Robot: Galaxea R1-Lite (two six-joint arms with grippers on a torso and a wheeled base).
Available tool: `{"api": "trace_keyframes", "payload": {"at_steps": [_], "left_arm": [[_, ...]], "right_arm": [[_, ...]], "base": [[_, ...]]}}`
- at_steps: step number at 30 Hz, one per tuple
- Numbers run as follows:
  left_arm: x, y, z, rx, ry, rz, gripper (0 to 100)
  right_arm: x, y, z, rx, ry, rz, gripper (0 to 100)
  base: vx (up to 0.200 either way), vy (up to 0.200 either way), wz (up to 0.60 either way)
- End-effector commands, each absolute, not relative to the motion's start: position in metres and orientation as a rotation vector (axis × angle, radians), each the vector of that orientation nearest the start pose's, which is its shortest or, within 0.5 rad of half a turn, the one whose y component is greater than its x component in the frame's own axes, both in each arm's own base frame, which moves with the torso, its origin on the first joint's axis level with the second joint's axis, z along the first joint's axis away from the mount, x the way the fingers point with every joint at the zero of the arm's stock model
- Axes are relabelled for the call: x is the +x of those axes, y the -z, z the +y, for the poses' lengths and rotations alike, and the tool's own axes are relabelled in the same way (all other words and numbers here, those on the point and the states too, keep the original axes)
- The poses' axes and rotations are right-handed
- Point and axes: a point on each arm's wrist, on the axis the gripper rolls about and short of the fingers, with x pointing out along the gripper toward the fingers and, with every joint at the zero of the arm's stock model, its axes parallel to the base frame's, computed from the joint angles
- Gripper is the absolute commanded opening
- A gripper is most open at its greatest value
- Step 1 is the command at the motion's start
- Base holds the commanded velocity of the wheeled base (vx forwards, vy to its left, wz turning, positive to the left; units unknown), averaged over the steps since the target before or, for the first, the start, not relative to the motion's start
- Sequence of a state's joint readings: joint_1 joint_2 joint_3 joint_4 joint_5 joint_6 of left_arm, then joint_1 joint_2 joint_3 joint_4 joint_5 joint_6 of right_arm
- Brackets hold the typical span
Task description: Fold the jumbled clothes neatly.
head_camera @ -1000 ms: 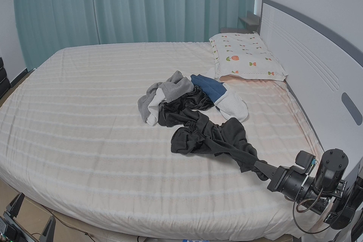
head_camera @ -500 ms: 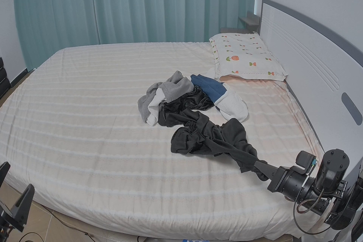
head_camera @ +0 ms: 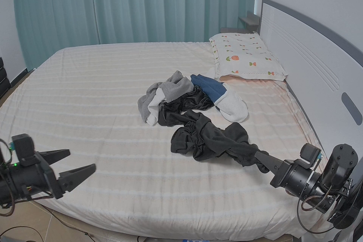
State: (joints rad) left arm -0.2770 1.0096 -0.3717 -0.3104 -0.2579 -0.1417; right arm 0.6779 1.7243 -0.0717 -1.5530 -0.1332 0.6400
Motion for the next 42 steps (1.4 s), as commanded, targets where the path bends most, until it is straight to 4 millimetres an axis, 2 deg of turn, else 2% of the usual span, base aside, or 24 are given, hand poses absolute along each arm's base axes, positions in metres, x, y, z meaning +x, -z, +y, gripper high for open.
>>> {"api": "trace_keyframes", "payload": {"at_steps": [1, 3, 6, 7, 8, 11, 15, 17, 27, 32, 39, 42], "left_arm": [[0.199, -0.116, -0.111, -0.139, 0.627, 0.612, 100], [0.207, -0.105, -0.122, -0.128, 0.635, 0.618, 100], [0.221, -0.083, -0.15, -0.095, 0.628, 0.632, 100], [0.222, -0.081, -0.153, -0.095, 0.621, 0.631, 100], [0.228, -0.077, -0.167, -0.113, 0.595, 0.624, 100], [0.233, -0.072, -0.191, -0.134, 0.575, 0.621, 100], [0.243, -0.07, -0.208, -0.138, 0.584, 0.602, 100], [0.253, -0.065, -0.22, -0.133, 0.564, 0.587, 100], [0.291, -0.048, -0.249, -0.133, 0.478, 0.529, 100], [0.312, -0.029, -0.265, -0.146, 0.437, 0.511, 100], [0.322, -0.031, -0.266, -0.22, 0.424, 0.496, 100], [0.328, -0.023, -0.263, -0.259, 0.396, 0.514, 100]], "right_arm": [[0.182, -0.142, 0.15, 0.527, -0.586, 0.058, 0], [0.187, -0.152, 0.154, 0.524, -0.595, 0.013, 0], [0.197, -0.178, 0.162, 0.544, -0.613, -0.079, 0], [0.197, -0.18, 0.162, 0.547, -0.614, -0.084, 0], [0.198, -0.183, 0.164, 0.543, -0.618, -0.08, 0], [0.193, -0.187, 0.168, 0.531, -0.639, -0.068, 0], [0.19, -0.193, 0.165, 0.534, -0.666, -0.081, 0], [0.187, -0.187, 0.164, 0.522, -0.68, -0.053, 0], [0.181, -0.198, 0.16, 0.538, -0.696, -0.093, 0], [0.18, -0.202, 0.159, 0.544, -0.699, -0.108, 0], [0.175, -0.214, 0.152, 0.56, -0.721, -0.159, 0], [0.175, -0.222, 0.15, 0.571, -0.737, -0.187, 0]], "base": [[0.0, 0.0, 0.0], [0.0, 0.0, 0.0], [0.0, 0.0, 0.0], [0.0, 0.0, 0.0], [0.0, 0.0, 0.0], [0.0, 0.0, 0.0], [0.0, 0.0, 0.0], [0.0, 0.0, 0.0], [0.0, 0.0, 0.0], [0.0, 0.0, 0.0], [0.0, 0.0, 0.0], [0.0, 0.0, 0.0]]}}
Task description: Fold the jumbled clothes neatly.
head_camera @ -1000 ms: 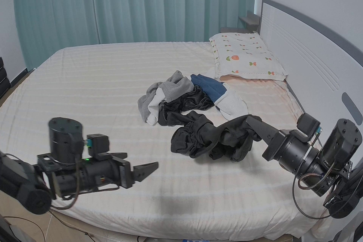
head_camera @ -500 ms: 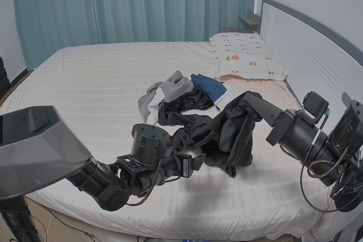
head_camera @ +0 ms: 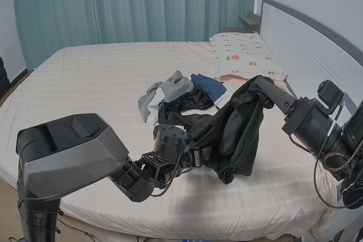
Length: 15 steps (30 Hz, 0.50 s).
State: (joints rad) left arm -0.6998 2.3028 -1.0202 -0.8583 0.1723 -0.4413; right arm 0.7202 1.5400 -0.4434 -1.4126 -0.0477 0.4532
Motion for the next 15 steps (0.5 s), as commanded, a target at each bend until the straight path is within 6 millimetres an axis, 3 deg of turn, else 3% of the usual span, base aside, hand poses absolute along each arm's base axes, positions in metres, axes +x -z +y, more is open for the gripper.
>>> {"api": "trace_keyframes", "payload": {"at_steps": [1, 4, 9, 15], "left_arm": [[0.329, -0.018, -0.262, -0.264, 0.389, 0.527, 100], [0.332, 0.001, -0.263, -0.269, 0.37, 0.559, 100], [0.346, 0.016, -0.268, -0.346, 0.34, 0.55, 100], [0.354, 0.037, -0.257, -0.347, 0.294, 0.584, 100]], "right_arm": [[0.175, -0.224, 0.15, 0.574, -0.738, -0.194, 0], [0.177, -0.228, 0.15, 0.583, -0.74, -0.208, 0], [0.179, -0.231, 0.148, 0.581, -0.746, -0.218, 0], [0.188, -0.23, 0.139, 0.569, -0.719, -0.221, 0]], "base": [[0.0, 0.0, 0.0], [0.0, 0.0, 0.0], [0.0, 0.0, 0.0], [0.0, 0.0, 0.0]]}}
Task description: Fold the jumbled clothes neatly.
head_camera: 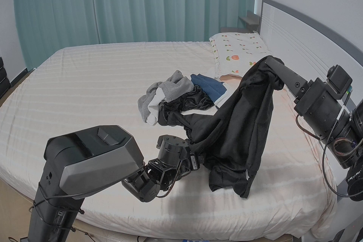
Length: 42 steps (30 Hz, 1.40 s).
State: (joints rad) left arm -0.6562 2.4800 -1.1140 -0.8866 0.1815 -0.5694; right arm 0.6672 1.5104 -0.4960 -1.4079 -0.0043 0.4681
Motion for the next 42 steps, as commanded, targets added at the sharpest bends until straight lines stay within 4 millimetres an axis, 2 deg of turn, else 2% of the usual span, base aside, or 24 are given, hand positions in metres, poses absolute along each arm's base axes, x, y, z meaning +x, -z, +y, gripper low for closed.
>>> {"api": "trace_keyframes", "payload": {"at_steps": [1, 5, 6, 9, 12, 15, 16, 19, 23, 24, 25, 26, 27, 28, 29, 32, 38, 42], "left_arm": [[0.355, 0.039, -0.255, -0.347, 0.288, 0.586, 100], [0.358, 0.04, -0.252, -0.35, 0.278, 0.587, 100], [0.358, 0.04, -0.252, -0.35, 0.278, 0.587, 0], [0.356, 0.035, -0.25, -0.414, 0.27, 0.598, 0], [0.354, 0.016, -0.246, -0.469, 0.265, 0.578, 0], [0.339, -0.013, -0.235, -0.492, 0.283, 0.573, 0], [0.338, -0.014, -0.235, -0.493, 0.286, 0.573, 0], [0.306, -0.056, -0.214, -0.523, 0.36, 0.578, 0], [0.279, -0.094, -0.195, -0.629, 0.364, 0.543, 0], [0.279, -0.094, -0.195, -0.629, 0.364, 0.543, 0], [0.264, -0.108, -0.185, -0.692, 0.361, 0.53, 0], [0.262, -0.11, -0.183, -0.699, 0.361, 0.531, 0], [0.251, -0.116, -0.175, -0.724, 0.358, 0.53, 0], [0.249, -0.116, -0.173, -0.724, 0.354, 0.532, 0], [0.241, -0.113, -0.167, -0.724, 0.338, 0.546, 0], [0.231, -0.109, -0.161, -0.779, 0.327, 0.565, 0], [0.227, -0.1, -0.159, -0.898, 0.315, 0.616, 0], [0.233, -0.092, -0.156, -0.933, 0.291, 0.648, 0]], "right_arm": [[0.19, -0.228, 0.138, 0.565, -0.72, -0.217, 0], [0.195, -0.224, 0.135, 0.576, -0.707, -0.196, 0], [0.195, -0.224, 0.135, 0.576, -0.707, -0.196, 0], [0.198, -0.215, 0.134, 0.629, -0.699, -0.142, 0], [0.203, -0.204, 0.131, 0.627, -0.667, -0.097, 0], [0.211, -0.182, 0.129, 0.605, -0.621, -0.025, 0], [0.211, -0.181, 0.129, 0.605, -0.619, -0.022, 0], [0.22, -0.157, 0.118, 0.598, -0.537, 0.062, 0], [0.228, -0.143, 0.105, 0.66, -0.456, 0.116, 0], [0.228, -0.143, 0.105, 0.66, -0.456, 0.116, 0], [0.229, -0.138, 0.101, 0.698, -0.43, 0.142, 0], [0.229, -0.138, 0.1, 0.704, -0.427, 0.146, 0], [0.227, -0.129, 0.1, 0.741, -0.413, 0.197, 0], [0.227, -0.125, 0.1, 0.748, -0.406, 0.215, 0], [0.227, -0.112, 0.101, 0.753, -0.384, 0.271, 0], [0.231, -0.098, 0.103, 0.756, -0.358, 0.319, 0], [0.242, -0.069, 0.105, 0.804, -0.308, 0.368, 0], [0.235, -0.059, 0.104, 0.801, -0.293, 0.418, 0]], "base": [[0.0, 0.0, 0.0], [0.0, 0.0, 0.0], [0.0, 0.0, 0.0], [0.0, 0.0, 0.0], [0.0, 0.0, 0.0], [0.0, 0.0, 0.0], [0.0, 0.0, 0.0], [0.0, 0.0, 0.0], [0.0, 0.0, 0.0], [0.0, 0.0, 0.0], [0.0, 0.0, 0.0], [0.0, 0.0, 0.0], [0.0, 0.0, 0.0], [0.0, 0.0, 0.0], [0.0, 0.0, 0.0], [0.0, 0.0, 0.0], [0.0, 0.0, 0.0], [0.0, 0.0, 0.0]]}}
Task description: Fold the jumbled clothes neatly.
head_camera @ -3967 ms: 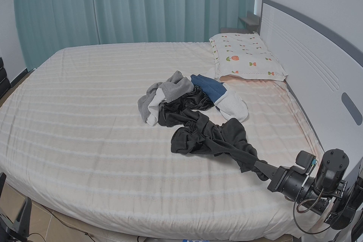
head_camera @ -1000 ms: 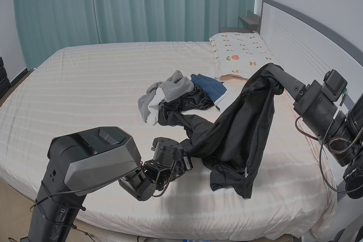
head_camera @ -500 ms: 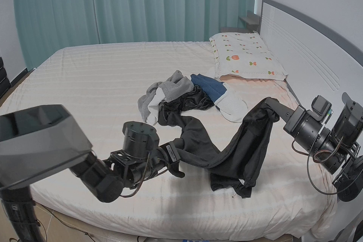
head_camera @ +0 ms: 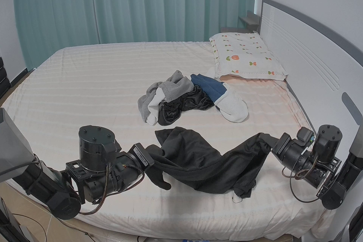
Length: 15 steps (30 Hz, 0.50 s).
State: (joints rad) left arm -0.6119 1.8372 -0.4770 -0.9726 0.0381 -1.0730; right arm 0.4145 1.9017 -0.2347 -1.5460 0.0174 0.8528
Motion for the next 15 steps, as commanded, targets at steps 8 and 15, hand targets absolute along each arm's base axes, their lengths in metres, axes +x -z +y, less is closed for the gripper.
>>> {"api": "trace_keyframes", "payload": {"at_steps": [8, 15], "left_arm": [[0.233, -0.083, -0.156, -0.925, 0.284, 0.69, 0], [0.212, -0.089, -0.145, -0.923, 0.296, 0.7, 0]], "right_arm": [[0.231, -0.052, 0.104, 0.792, -0.285, 0.459, 0], [0.229, -0.05, 0.106, 0.789, -0.286, 0.47, 0]], "base": [[0.0, 0.0, 0.0], [-0.2, 0.0, 0.0]]}}
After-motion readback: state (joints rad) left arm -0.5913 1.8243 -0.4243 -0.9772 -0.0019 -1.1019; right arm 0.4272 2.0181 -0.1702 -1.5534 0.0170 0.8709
